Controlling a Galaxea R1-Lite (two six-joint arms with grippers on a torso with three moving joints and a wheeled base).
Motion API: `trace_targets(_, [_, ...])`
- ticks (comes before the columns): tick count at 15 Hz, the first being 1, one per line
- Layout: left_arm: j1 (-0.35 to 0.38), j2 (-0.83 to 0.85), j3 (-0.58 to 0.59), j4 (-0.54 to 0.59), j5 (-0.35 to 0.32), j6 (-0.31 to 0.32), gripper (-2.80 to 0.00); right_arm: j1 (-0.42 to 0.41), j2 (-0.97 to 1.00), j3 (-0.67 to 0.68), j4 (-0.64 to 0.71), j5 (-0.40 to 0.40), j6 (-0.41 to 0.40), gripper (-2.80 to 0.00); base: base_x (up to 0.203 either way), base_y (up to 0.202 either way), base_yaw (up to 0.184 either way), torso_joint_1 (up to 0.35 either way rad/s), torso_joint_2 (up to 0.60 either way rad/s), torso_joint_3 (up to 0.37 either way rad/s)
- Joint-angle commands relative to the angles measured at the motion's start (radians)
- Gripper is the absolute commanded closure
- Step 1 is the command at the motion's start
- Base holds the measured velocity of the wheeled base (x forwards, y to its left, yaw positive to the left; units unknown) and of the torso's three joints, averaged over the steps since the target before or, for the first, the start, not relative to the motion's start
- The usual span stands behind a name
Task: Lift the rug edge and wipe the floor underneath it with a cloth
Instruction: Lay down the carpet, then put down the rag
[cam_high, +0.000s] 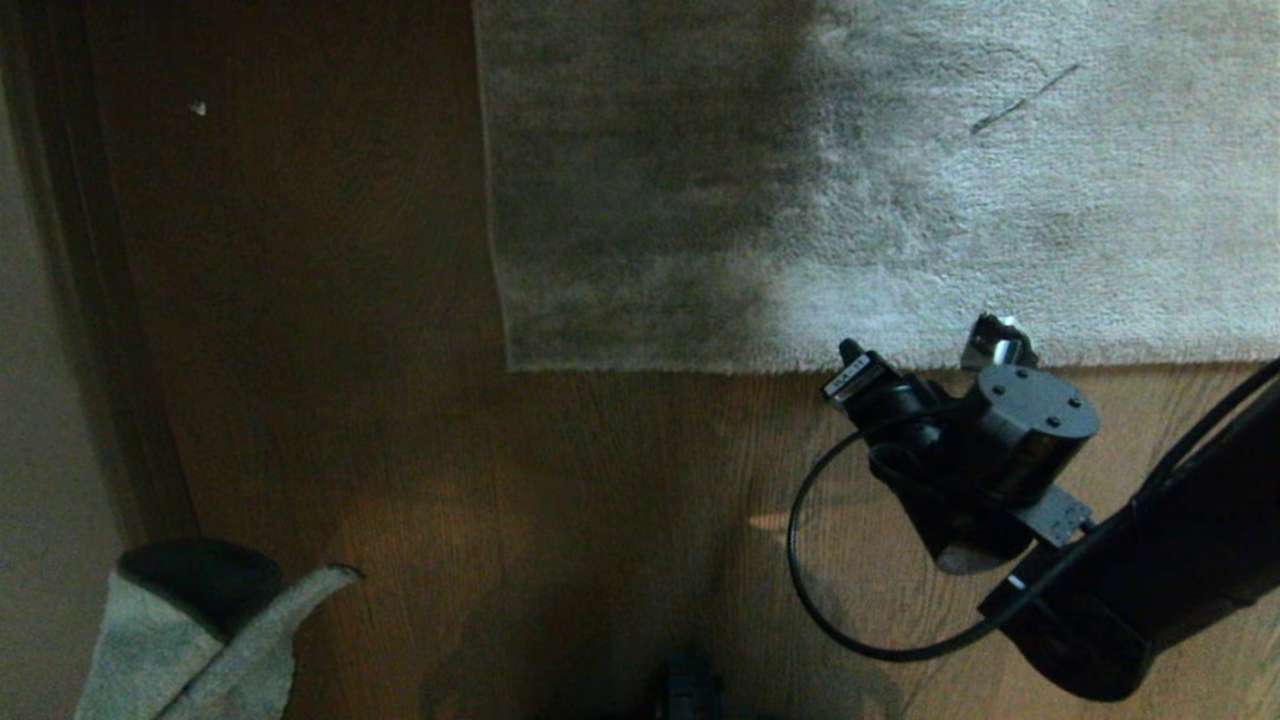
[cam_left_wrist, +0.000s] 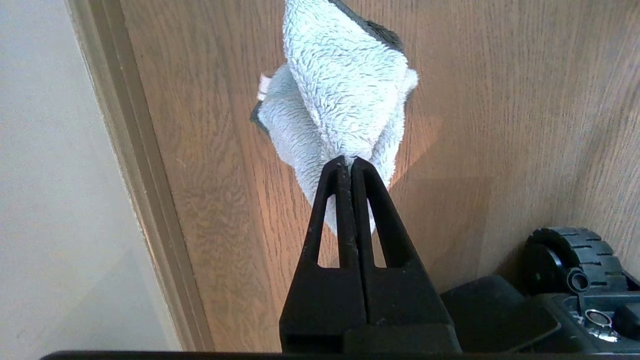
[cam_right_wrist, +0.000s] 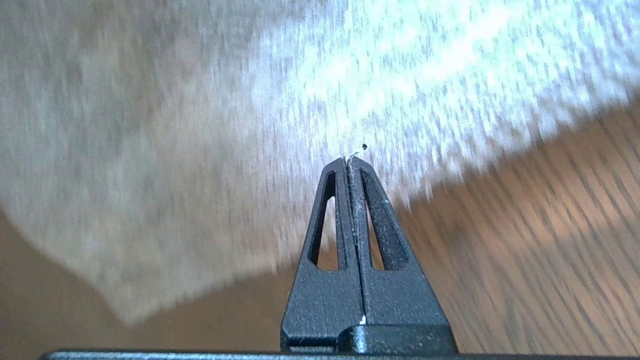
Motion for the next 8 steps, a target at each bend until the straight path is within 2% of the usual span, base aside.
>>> trace_targets(1, [0.0, 0.0, 0.0, 0.0, 0.0, 0.0, 0.0, -0.009, 0.037, -0.049, -0.048, -0.004, 0.003, 0.0, 0.0, 0.0, 0.0, 0.0, 0.0, 0.0])
trace_targets(8, [0.0, 0.0, 0.001, -0.001, 0.0, 0.0, 0.0, -0.008, 0.135, -0.188, -0.048, -0.004, 0.003, 0.0, 0.0, 0.0, 0.0, 0.0, 0.0, 0.0])
